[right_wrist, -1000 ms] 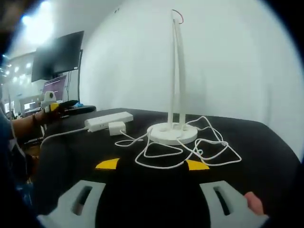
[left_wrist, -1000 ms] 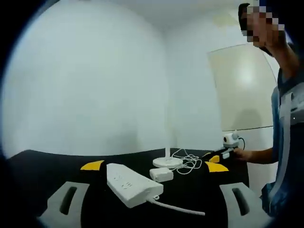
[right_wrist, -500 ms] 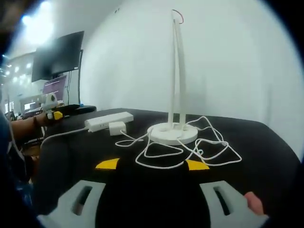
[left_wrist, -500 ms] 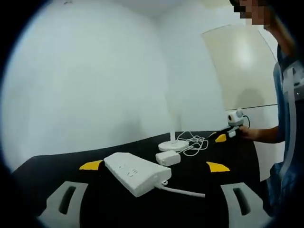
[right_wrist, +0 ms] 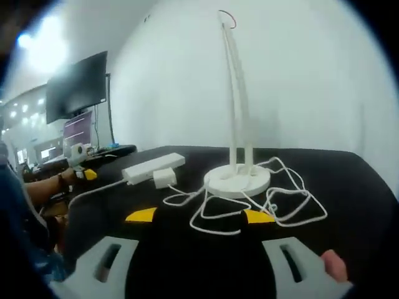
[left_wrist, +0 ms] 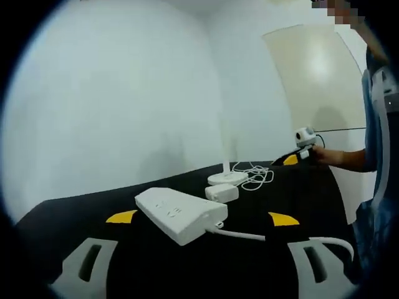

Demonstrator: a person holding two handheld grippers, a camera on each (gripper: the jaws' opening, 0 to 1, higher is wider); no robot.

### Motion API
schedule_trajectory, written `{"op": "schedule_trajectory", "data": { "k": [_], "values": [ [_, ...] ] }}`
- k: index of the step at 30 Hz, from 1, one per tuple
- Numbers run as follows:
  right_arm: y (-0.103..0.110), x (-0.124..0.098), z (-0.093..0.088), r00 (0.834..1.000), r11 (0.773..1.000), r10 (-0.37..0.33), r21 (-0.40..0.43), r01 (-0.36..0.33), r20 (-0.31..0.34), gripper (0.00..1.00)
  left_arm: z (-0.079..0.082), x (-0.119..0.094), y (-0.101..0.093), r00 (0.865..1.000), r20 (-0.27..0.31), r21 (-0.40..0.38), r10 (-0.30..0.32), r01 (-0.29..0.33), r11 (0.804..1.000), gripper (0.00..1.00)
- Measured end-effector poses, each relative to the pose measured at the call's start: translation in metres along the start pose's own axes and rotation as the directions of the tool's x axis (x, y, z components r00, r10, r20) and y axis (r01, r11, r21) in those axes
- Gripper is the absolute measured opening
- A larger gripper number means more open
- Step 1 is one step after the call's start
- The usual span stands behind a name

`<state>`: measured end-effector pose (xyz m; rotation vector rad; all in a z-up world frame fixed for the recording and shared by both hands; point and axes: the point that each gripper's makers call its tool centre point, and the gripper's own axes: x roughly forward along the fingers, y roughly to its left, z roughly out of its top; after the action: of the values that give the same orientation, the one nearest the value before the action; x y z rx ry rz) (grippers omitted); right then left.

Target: Insert the desk lamp plug into the socket, turn on the power strip switch, turn on the lamp switch, then turn off the lamp switch, turn off the power strip switch, and remove the plug from the socket.

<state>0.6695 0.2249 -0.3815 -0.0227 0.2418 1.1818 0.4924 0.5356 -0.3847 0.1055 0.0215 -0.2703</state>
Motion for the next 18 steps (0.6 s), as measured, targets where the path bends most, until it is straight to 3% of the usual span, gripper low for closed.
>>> {"op": "schedule_trajectory", "data": {
  "k": [3, 5, 9, 12, 13, 14, 15, 16, 18],
  "values": [
    [0.018, 0.011, 0.013, 0.991, 0.992, 0.121, -0.010, -0.122, -0.061, 0.53, 0.002, 0.001, 0.001, 1.000, 0.011, -0.004, 0.003, -0.003, 1.000, 0.82],
    [0.025, 0.021, 0.023, 0.982, 0.985, 0.167, -0.033, -0.170, -0.092, 0.53, 0.003, 0.002, 0.001, 1.000, 0.017, 0.007, -0.005, 0.004, 1.000, 0.84],
    [0.043, 0.040, 0.033, 0.940, 0.955, 0.273, -0.057, -0.290, -0.206, 0.53, -0.003, 0.002, -0.003, 1.000, 0.005, 0.012, -0.023, 0.023, 1.000, 0.85],
    [0.048, 0.057, 0.039, 0.914, 0.945, 0.291, -0.065, -0.321, -0.281, 0.50, -0.005, 0.000, -0.004, 1.000, -0.001, 0.024, -0.022, 0.022, 0.999, 0.85],
    [0.044, 0.065, 0.047, 0.929, 0.947, 0.261, -0.115, -0.299, -0.263, 0.45, -0.004, 0.000, -0.004, 1.000, 0.003, 0.025, -0.024, 0.024, 0.999, 0.85],
    [0.045, 0.070, 0.052, 0.930, 0.941, 0.255, -0.150, -0.302, -0.266, 0.34, -0.004, 0.000, -0.004, 1.000, 0.009, 0.026, -0.028, 0.028, 0.999, 0.85],
    [0.049, 0.073, 0.051, 0.913, 0.930, 0.281, -0.150, -0.335, -0.297, 0.29, -0.004, 0.000, -0.005, 0.999, 0.011, 0.024, -0.030, 0.030, 0.999, 0.85],
    [0.052, 0.078, 0.051, 0.900, 0.934, 0.297, -0.100, -0.344, -0.319, 0.28, -0.003, 0.000, -0.006, 0.999, 0.013, 0.018, -0.031, 0.030, 0.999, 0.85],
    [0.056, 0.088, 0.052, 0.885, 0.932, 0.319, -0.057, -0.358, -0.340, 0.29, 0.001, -0.001, -0.005, 0.999, 0.037, 0.006, -0.019, 0.019, 1.000, 0.86]
  ]
}}
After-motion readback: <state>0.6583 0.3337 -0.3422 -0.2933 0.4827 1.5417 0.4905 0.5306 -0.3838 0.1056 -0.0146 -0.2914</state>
